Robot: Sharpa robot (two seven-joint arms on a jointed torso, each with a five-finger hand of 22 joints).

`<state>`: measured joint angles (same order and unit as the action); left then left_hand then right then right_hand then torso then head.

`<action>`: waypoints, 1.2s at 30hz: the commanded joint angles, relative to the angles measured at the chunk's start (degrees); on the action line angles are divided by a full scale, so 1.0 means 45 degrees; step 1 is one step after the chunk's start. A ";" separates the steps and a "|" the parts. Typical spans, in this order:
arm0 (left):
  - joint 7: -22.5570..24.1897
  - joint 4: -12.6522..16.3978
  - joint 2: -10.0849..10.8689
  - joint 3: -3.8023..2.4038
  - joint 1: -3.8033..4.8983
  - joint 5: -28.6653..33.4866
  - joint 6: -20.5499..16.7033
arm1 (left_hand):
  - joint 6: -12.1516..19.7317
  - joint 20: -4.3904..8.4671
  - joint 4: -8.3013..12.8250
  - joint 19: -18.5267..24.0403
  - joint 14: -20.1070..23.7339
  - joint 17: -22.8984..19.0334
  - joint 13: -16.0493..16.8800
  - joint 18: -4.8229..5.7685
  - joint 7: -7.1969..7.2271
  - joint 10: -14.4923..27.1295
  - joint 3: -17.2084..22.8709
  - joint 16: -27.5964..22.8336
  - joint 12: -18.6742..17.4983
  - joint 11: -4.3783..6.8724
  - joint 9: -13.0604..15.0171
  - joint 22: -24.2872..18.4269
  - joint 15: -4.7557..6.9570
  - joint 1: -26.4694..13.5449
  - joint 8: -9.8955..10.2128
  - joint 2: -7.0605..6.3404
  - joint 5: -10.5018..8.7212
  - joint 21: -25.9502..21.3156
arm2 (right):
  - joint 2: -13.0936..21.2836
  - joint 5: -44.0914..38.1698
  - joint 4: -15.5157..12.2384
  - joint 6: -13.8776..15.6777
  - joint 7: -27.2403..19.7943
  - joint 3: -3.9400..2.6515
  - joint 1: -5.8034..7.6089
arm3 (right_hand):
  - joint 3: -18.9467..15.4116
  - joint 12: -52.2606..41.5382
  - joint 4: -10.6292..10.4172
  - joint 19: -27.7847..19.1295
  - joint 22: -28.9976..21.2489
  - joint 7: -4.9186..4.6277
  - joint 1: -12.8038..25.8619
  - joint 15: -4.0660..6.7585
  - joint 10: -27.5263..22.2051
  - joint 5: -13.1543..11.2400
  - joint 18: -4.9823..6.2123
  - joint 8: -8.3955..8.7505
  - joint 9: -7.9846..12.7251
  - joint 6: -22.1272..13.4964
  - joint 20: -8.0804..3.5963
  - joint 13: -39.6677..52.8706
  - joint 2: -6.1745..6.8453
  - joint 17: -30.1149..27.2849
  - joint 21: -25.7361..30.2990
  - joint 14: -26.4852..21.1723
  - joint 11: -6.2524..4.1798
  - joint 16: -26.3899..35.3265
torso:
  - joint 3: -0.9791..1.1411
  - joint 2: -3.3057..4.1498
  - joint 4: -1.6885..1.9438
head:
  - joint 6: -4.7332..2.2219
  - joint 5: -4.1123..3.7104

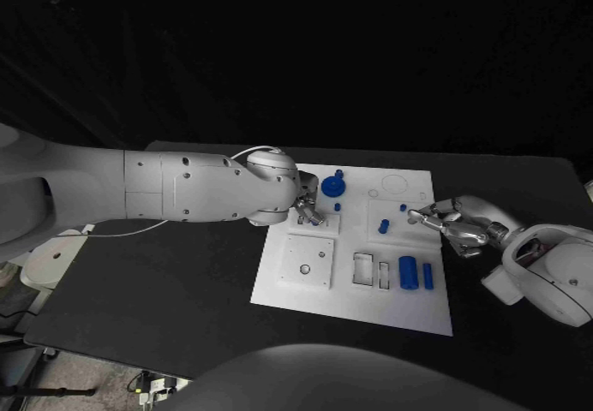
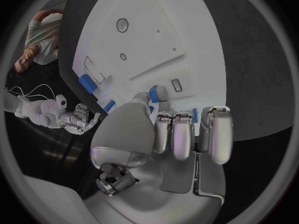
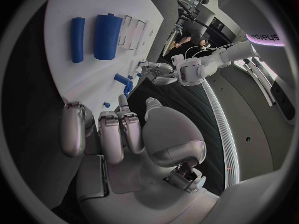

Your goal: Assemble the parts on the task board

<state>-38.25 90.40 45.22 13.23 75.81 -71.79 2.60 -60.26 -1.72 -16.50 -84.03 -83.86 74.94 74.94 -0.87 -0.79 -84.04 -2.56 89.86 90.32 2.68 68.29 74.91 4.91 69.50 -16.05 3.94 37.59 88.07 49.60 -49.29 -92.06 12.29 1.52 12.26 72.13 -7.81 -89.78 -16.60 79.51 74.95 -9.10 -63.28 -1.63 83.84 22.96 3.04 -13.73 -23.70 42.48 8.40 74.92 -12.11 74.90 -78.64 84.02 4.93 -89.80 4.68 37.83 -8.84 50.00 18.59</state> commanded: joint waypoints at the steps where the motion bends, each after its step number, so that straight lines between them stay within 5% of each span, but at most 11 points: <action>1: -0.0005 0.0021 -0.0034 0.0007 -0.0033 -0.0260 -0.0011 | 0.0095 0.0068 0.0011 -0.1025 -0.1364 0.3347 0.3348 0.0068 -0.0001 -0.1324 0.0067 0.0032 -0.0071 0.0000 0.0016 0.3188 0.0042 0.0127 0.0070 0.0028 -0.0026 -0.0063 | 0.0010 -0.0054 -0.0011 -0.0125 -0.0049 0.0002 -0.0015 | -0.0021 -0.0049 0.0020 -0.0088 0.2314 -0.0076 -0.0086 -0.0114 0.1368 0.0041 0.0100 -0.0005 0.0013 0.0028 0.0009 0.3352 -0.0038 0.3354 0.0065 0.1329 0.0096 -0.0044 | 0.0000 0.0000 -0.0003 | -0.0001 -0.0013; 5: -0.0012 0.0030 -0.0055 0.0007 -0.0042 -0.0397 -0.0023 | 0.0104 0.0065 0.0027 -0.1032 -0.1364 0.3347 0.3348 0.0071 -0.0001 -0.1324 0.0265 0.0032 -0.0071 0.0000 0.0051 0.3192 0.0041 0.0302 0.0075 -0.0011 -0.0211 -0.0051 | 0.0013 -0.0054 -0.0010 -0.0135 -0.0040 0.0002 -0.0019 | -0.0027 -0.0049 0.0018 -0.0100 0.2309 -0.0080 -0.0088 -0.0117 0.1368 0.0038 0.0104 -0.0003 0.0024 0.0029 0.0011 0.3352 -0.0043 0.3354 0.0080 0.1329 0.0100 -0.0044 | 0.0002 -0.0002 0.0008 | -0.0001 -0.0014; 9: -0.0017 0.0031 -0.0095 0.0007 -0.0053 -0.0469 -0.0040 | 0.0154 0.0078 -0.0016 -0.1036 -0.1364 0.3347 0.3348 0.0073 0.0005 -0.1324 0.1359 0.0032 -0.0071 0.0017 0.0117 0.3195 0.0061 0.0669 0.0144 -0.0081 -0.2673 -0.0046 | 0.0010 -0.0054 -0.0011 -0.0148 -0.0025 0.0002 -0.0021 | -0.0027 -0.0049 0.0018 -0.0100 0.2309 -0.0080 -0.0088 -0.0117 0.1368 0.0038 0.0104 -0.0003 0.0024 0.0029 0.0011 0.3352 -0.0043 0.3354 0.0080 0.1329 0.0100 -0.0044 | 0.0006 -0.0001 0.0006 | -0.0001 -0.0006; 14: -0.0018 0.0020 -0.0174 0.0007 -0.0073 -0.0443 -0.0061 | 0.0094 0.0039 -0.0036 -0.1033 -0.1364 0.3347 0.3348 0.0072 -0.0035 -0.1324 0.2196 0.0032 -0.0071 -0.0032 0.0156 0.3193 0.0021 0.0183 0.0173 -0.0366 -0.3599 -0.0055 | -0.0002 -0.0054 -0.0004 -0.0166 -0.0012 0.0002 -0.0026 | -0.0026 -0.0049 0.0017 -0.0106 0.2306 -0.0081 -0.0089 -0.0117 0.1368 0.0038 0.0106 -0.0003 0.0026 0.0029 0.0011 0.3352 -0.0048 0.3354 0.0087 0.1329 0.0101 -0.0044 | -0.0001 -0.0009 0.0001 | -0.0001 0.0012; 18: -0.0020 0.0003 -0.0205 0.0007 -0.0095 -0.0390 -0.0066 | 0.0000 0.0008 -0.0063 -0.1033 -0.1364 0.3347 0.3348 0.0071 -0.0107 -0.1324 0.2300 0.0032 -0.0071 -0.0091 0.0181 0.3192 -0.0026 -0.0701 0.0171 -0.0441 -0.4749 -0.0057 | -0.0004 -0.0054 0.0002 -0.0177 -0.0006 0.0002 -0.0031 | -0.0025 -0.0049 0.0018 -0.0123 0.2299 -0.0081 -0.0090 -0.0118 0.1368 0.0039 0.0111 -0.0002 0.0028 0.0029 0.0012 0.3352 -0.0053 0.3354 0.0106 0.1329 0.0102 -0.0044 | 0.0005 -0.0007 0.0003 | -0.0001 0.0010; 25: -0.0028 -0.0046 -0.0218 0.0007 -0.0132 -0.0298 -0.0018 | -0.0062 -0.0041 -0.0074 -0.1027 -0.1364 0.3347 0.3348 0.0068 -0.0165 -0.1324 0.1996 0.0032 -0.0071 -0.0143 0.0208 0.3189 -0.0073 -0.1807 0.0190 -0.0481 -0.5328 -0.0070 | -0.0002 -0.0054 0.0017 -0.0193 0.0004 0.0002 -0.0043 | -0.0024 -0.0049 0.0019 -0.0133 0.2295 -0.0082 -0.0092 -0.0118 0.1368 0.0040 0.0114 -0.0002 0.0029 0.0030 0.0012 0.3352 -0.0055 0.3354 0.0117 0.1329 0.0103 -0.0044 | 0.0004 -0.0011 0.0007 | -0.0001 0.0005; 36: -0.0042 -0.0094 -0.0223 0.0007 -0.0215 -0.0271 0.0092 | -0.0060 -0.0047 -0.0041 -0.1017 -0.1364 0.3347 0.3348 0.0064 -0.0154 -0.1324 0.1978 0.0032 -0.0071 -0.0141 0.0219 0.3183 -0.0076 -0.1869 0.0198 -0.0483 -0.5334 -0.0088 | 0.0008 -0.0053 0.0033 -0.0213 0.0011 0.0002 -0.0069 | -0.0022 -0.0049 0.0021 -0.0142 0.2291 -0.0083 -0.0096 -0.0119 0.1368 0.0043 0.0117 -0.0003 0.0030 0.0031 0.0013 0.3352 -0.0058 0.3354 0.0127 0.1329 0.0105 -0.0044 | -0.0001 -0.0006 0.0011 | -0.0001 0.0001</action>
<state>-38.36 89.94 44.33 13.27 74.90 -73.26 2.41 -60.30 -1.72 -16.73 -84.03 -83.86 74.92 74.94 -0.86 -1.42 -84.05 6.50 89.86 90.32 2.27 69.21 74.91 4.91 61.48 -15.49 1.65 13.63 88.08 49.64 -49.29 -91.89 12.24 1.60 12.26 71.88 -7.81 -89.78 -16.60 79.31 74.92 -9.10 -63.28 -1.63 84.04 22.96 3.05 -13.73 -23.65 42.48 8.61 74.92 -12.11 74.94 -78.37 84.02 5.13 -89.80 4.69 37.78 -8.81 50.00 18.59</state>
